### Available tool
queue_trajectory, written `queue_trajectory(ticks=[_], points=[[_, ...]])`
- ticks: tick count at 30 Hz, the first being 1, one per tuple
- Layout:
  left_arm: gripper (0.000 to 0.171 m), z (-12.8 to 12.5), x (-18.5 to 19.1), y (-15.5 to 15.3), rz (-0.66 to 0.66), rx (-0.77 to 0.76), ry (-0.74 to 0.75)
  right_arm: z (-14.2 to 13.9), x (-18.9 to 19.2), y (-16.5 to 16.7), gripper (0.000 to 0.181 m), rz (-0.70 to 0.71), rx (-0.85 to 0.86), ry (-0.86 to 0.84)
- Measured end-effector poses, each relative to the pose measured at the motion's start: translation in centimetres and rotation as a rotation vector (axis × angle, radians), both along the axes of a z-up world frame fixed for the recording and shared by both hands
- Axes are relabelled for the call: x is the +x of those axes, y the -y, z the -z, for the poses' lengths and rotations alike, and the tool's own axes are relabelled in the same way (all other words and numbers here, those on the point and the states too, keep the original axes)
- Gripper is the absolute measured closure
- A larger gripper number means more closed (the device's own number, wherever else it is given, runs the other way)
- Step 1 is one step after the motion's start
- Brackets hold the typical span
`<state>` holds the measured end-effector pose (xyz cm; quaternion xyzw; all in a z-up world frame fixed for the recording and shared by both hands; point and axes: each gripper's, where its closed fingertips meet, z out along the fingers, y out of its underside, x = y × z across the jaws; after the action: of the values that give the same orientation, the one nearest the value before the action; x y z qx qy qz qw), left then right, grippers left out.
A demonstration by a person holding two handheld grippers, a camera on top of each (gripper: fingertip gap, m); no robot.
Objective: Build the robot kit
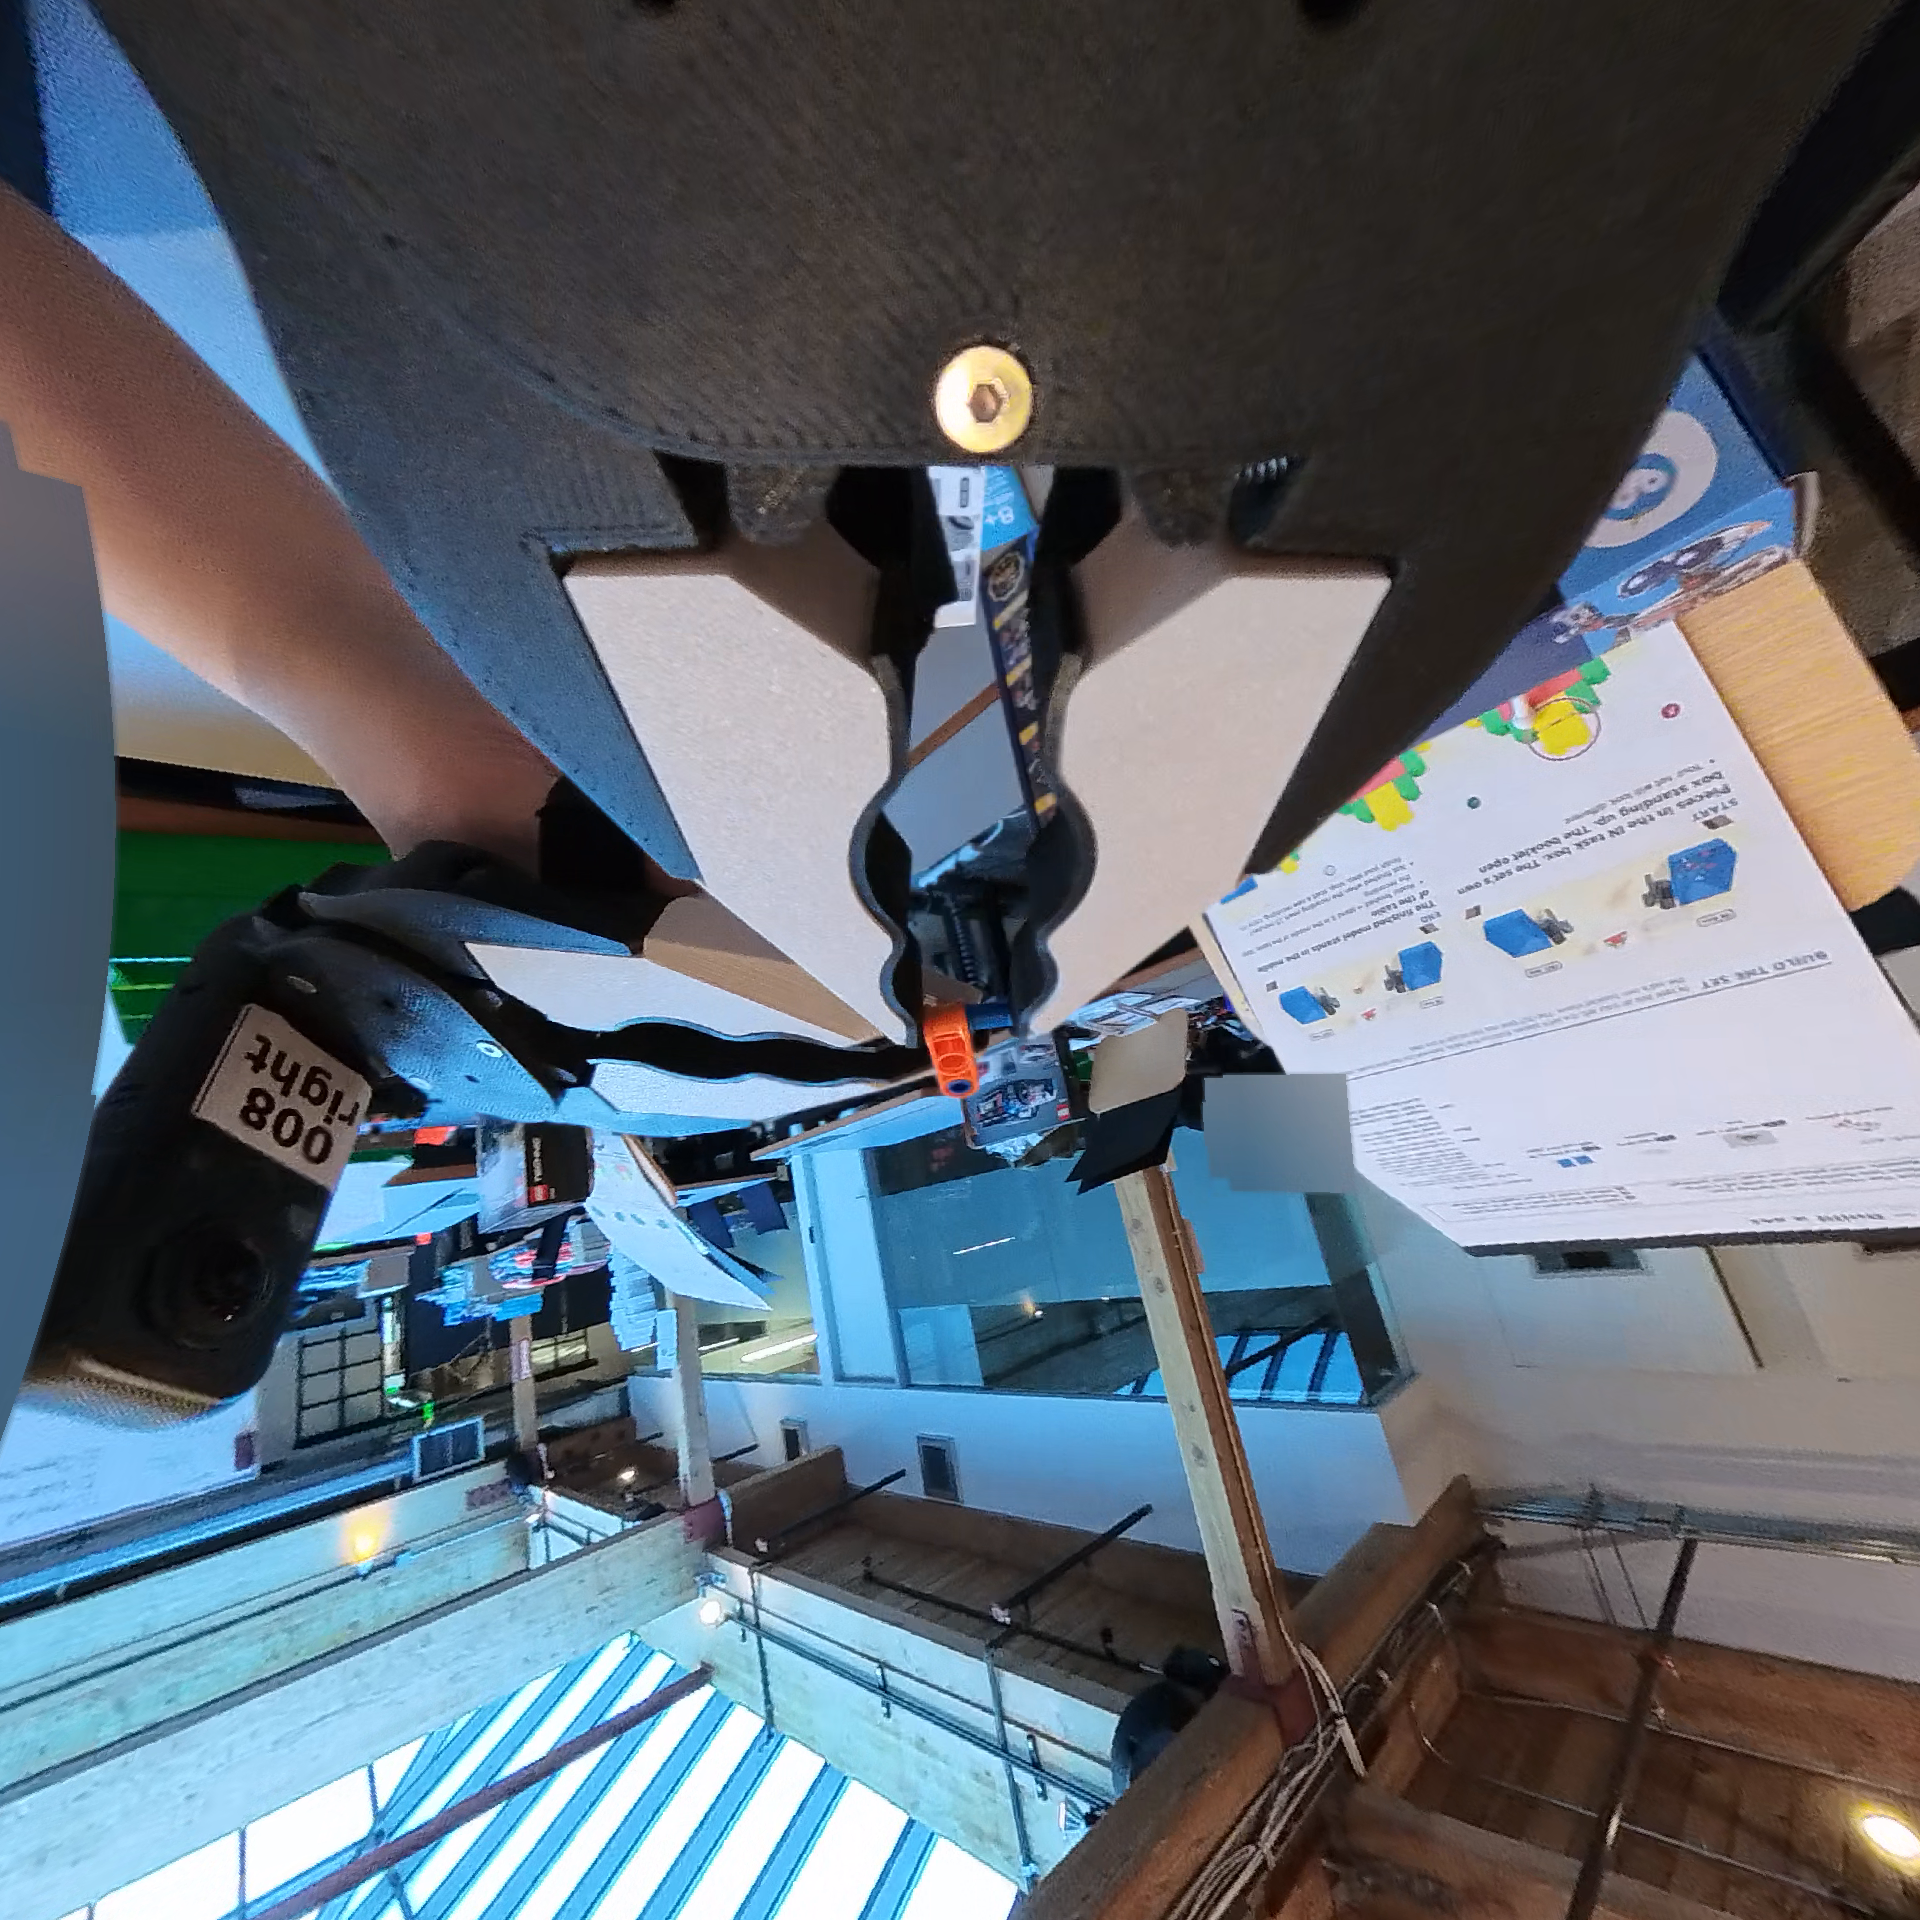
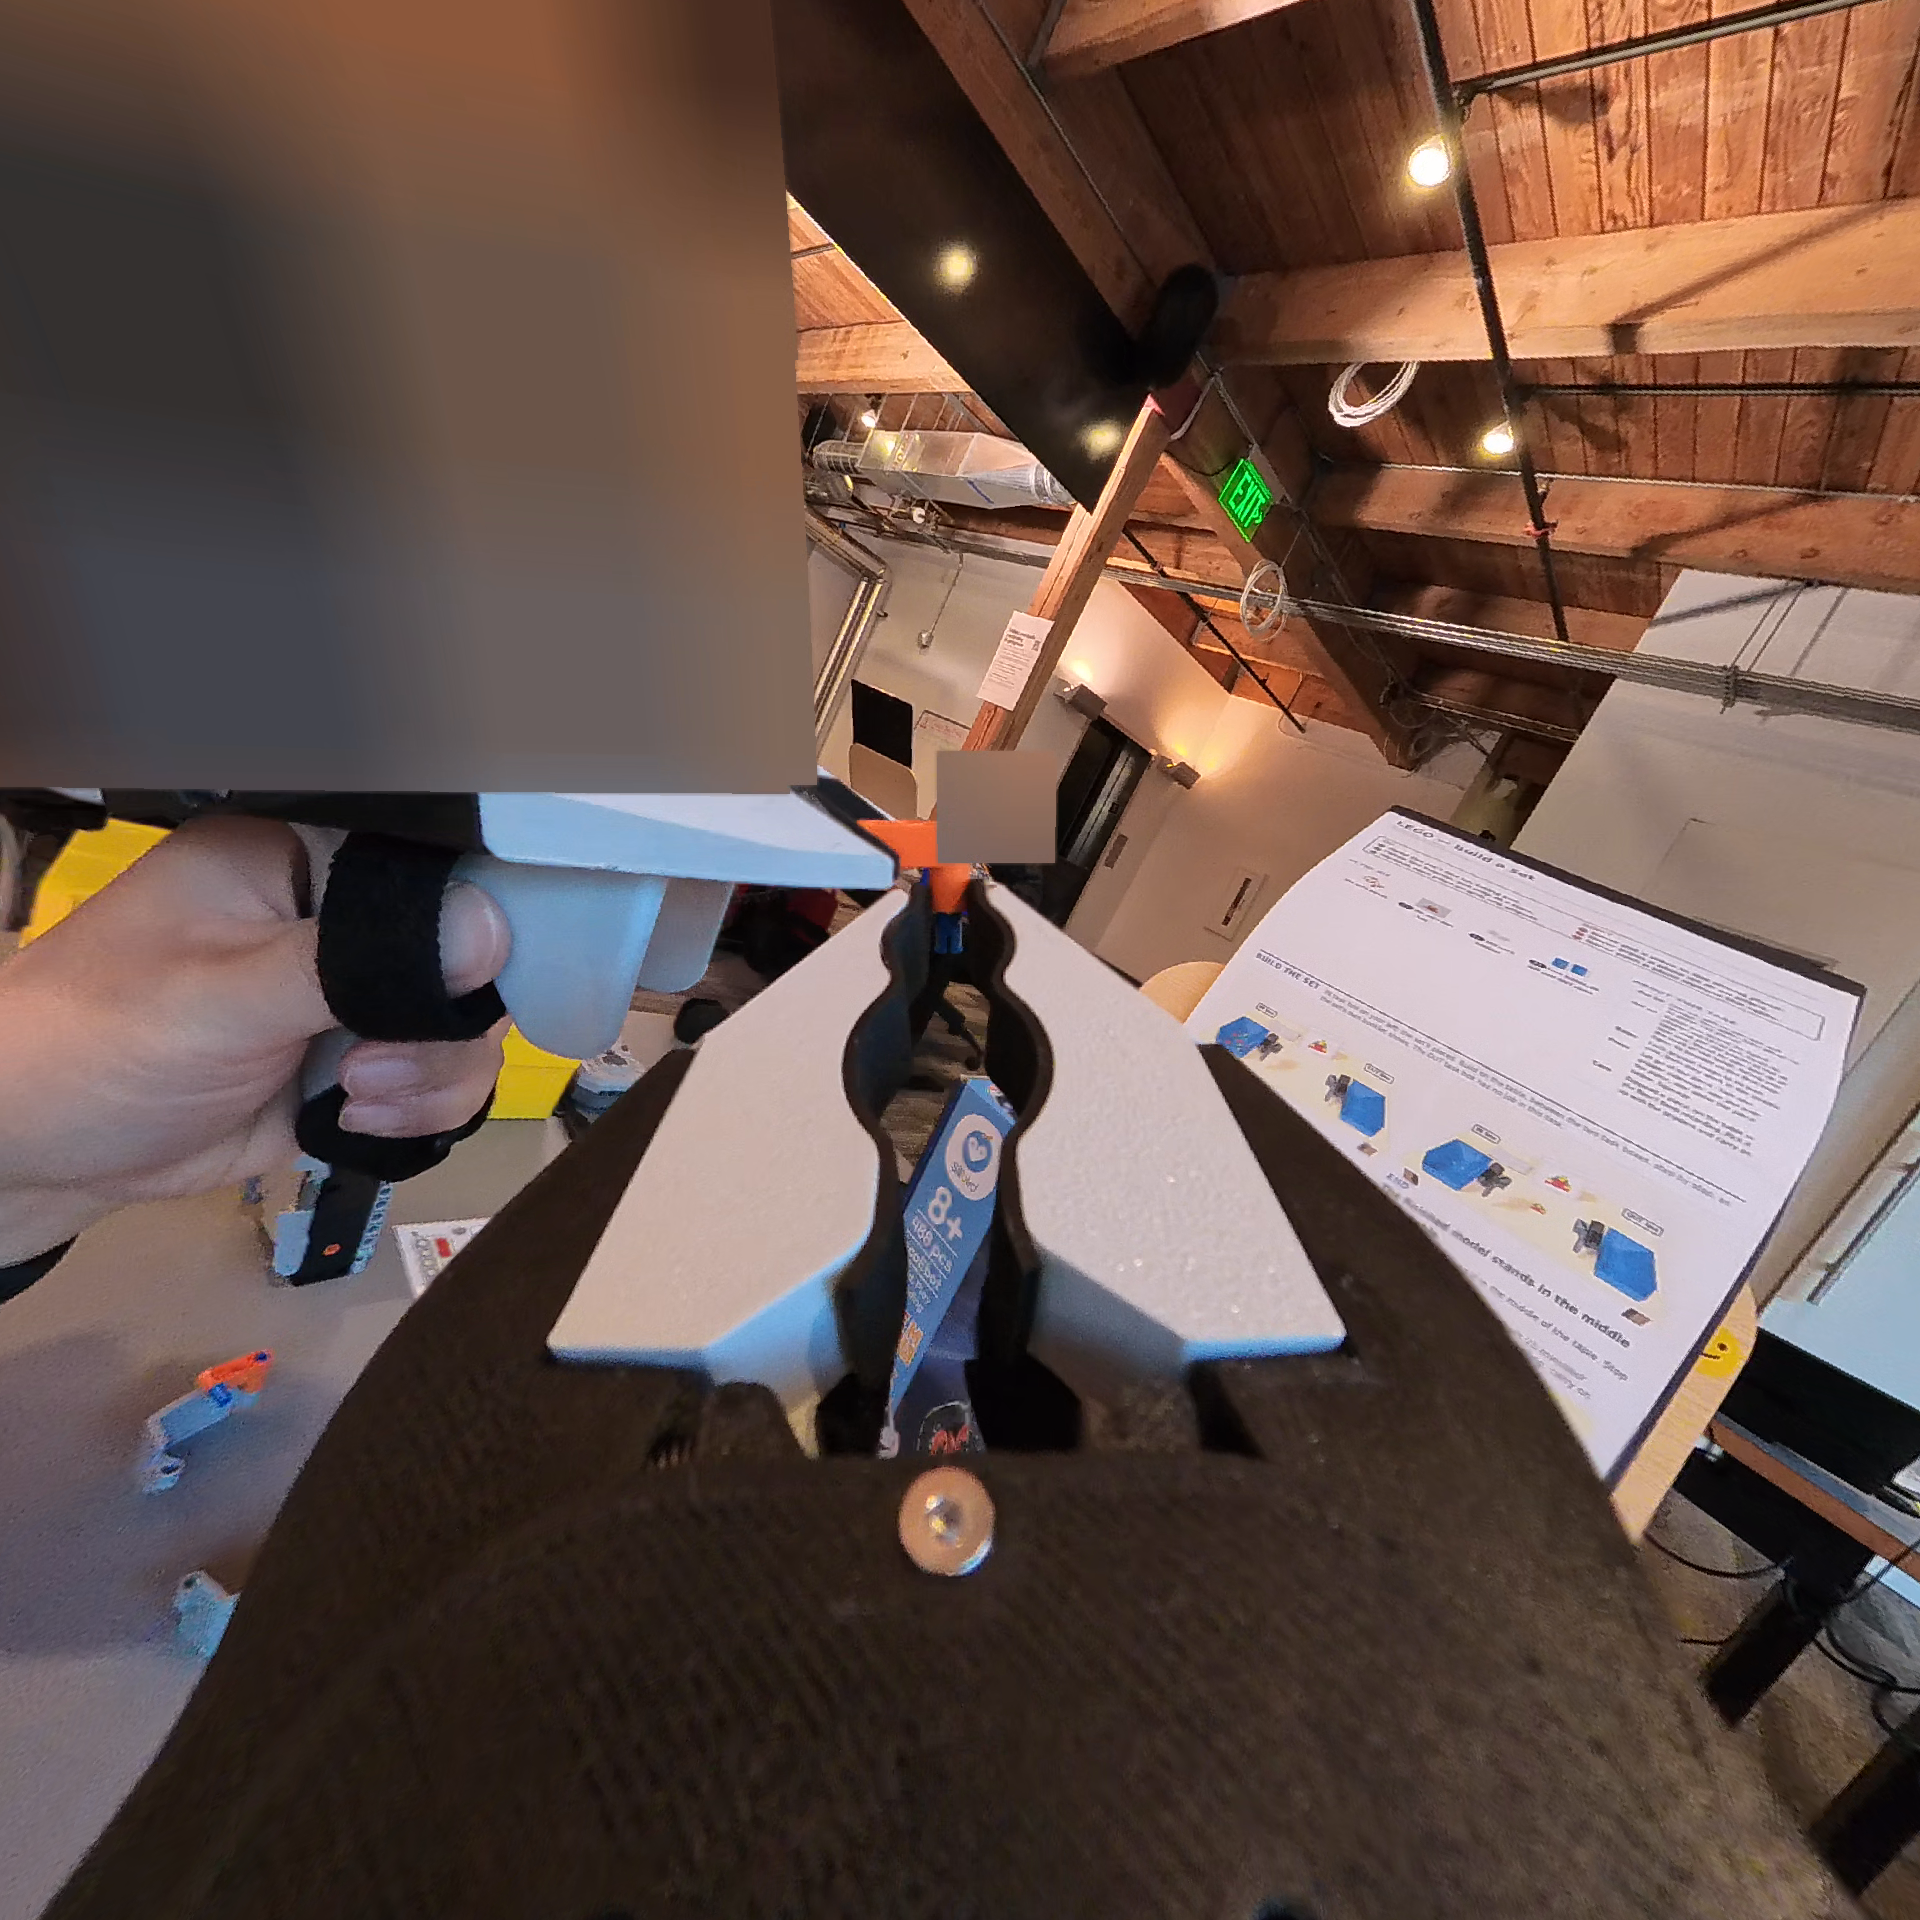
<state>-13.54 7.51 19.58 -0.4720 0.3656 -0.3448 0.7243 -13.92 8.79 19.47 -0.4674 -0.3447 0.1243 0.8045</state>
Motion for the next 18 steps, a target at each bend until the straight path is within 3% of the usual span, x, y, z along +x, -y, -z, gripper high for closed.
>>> queue_trajectory(ticks=[8,12,13,15,18], points=[[0.157,0.3,0.2,-0.4,-0.065,0.012,-0.028,0.4,0.2,-0.5,0.176,-0.005,-0.025,-0.007],[0.157,0.6,0.2,-0.5,-0.01,-0.045,-0.034,0.9,0.1,-0.9,0.175,-0.062,-0.065,-0.036],[0.15,0.4,0.0,-0.2,0.031,-0.066,-0.02,1.0,0.3,-1.1,0.176,-0.084,-0.089,-0.064],[0.117,0.1,-0.7,-0.3,0.087,-0.114,-0.014,1.3,0.8,-1.7,0.176,-0.146,-0.144,-0.126],[0.116,0.1,-2.8,-0.5,0.185,-0.164,-0.037,3.1,-0.2,-1.9,0.175,-0.41,-0.353,-0.175]])
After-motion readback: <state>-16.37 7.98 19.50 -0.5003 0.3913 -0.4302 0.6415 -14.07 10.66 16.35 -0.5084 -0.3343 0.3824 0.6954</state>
